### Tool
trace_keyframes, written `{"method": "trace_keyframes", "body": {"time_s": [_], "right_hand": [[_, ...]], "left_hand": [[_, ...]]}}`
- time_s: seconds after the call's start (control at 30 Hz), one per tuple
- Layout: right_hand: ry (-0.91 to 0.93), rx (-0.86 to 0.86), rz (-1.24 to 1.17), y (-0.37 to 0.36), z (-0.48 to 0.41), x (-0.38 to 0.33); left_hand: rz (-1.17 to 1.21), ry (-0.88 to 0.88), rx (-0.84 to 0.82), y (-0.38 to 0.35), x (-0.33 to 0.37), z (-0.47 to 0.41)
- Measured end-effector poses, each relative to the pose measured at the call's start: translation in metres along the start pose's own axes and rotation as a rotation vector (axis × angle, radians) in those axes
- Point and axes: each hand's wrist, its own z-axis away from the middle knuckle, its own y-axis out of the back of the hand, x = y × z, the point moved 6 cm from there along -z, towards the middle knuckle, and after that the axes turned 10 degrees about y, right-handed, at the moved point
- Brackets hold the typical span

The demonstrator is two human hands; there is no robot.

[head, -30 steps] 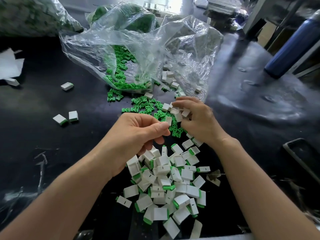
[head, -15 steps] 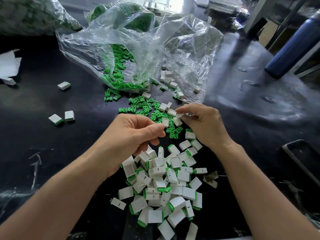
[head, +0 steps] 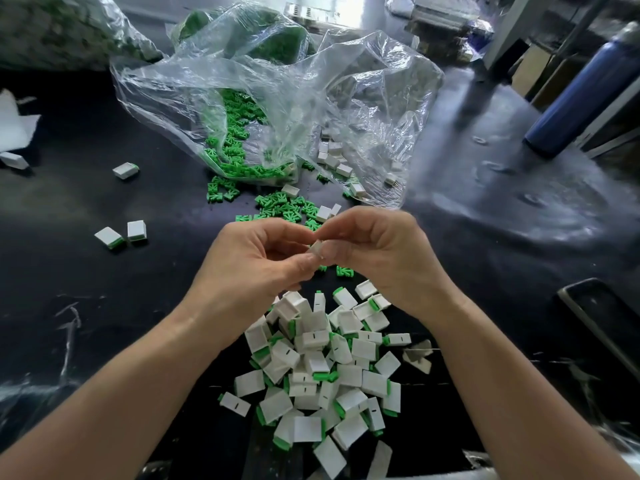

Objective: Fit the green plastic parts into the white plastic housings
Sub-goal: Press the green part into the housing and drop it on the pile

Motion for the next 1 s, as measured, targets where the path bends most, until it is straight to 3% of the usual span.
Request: {"method": "trace_keyframes", "body": {"time_s": [0.2,0.3,0.47,1.0], "right_hand": [[-0.168,0.056,0.287,0.024,0.004,0.009],[-0.252,-0.053,0.551,0.030,0.008,0.017],[-0.302,-0.174,0.796,0.017,0.010,0.028],[-0.291,-0.212,0.896,0.010,0.007,0.030]], "left_hand": [[0.066,0.006,0.108,0.007,0.000,-0.002],[0.085,0.013,0.116,0.008,0.000,-0.002],[0.072,0.037,0.076,0.005,0.000,0.000],[0.048,0.066,0.069,0.004,-0.003,-0.001]]}}
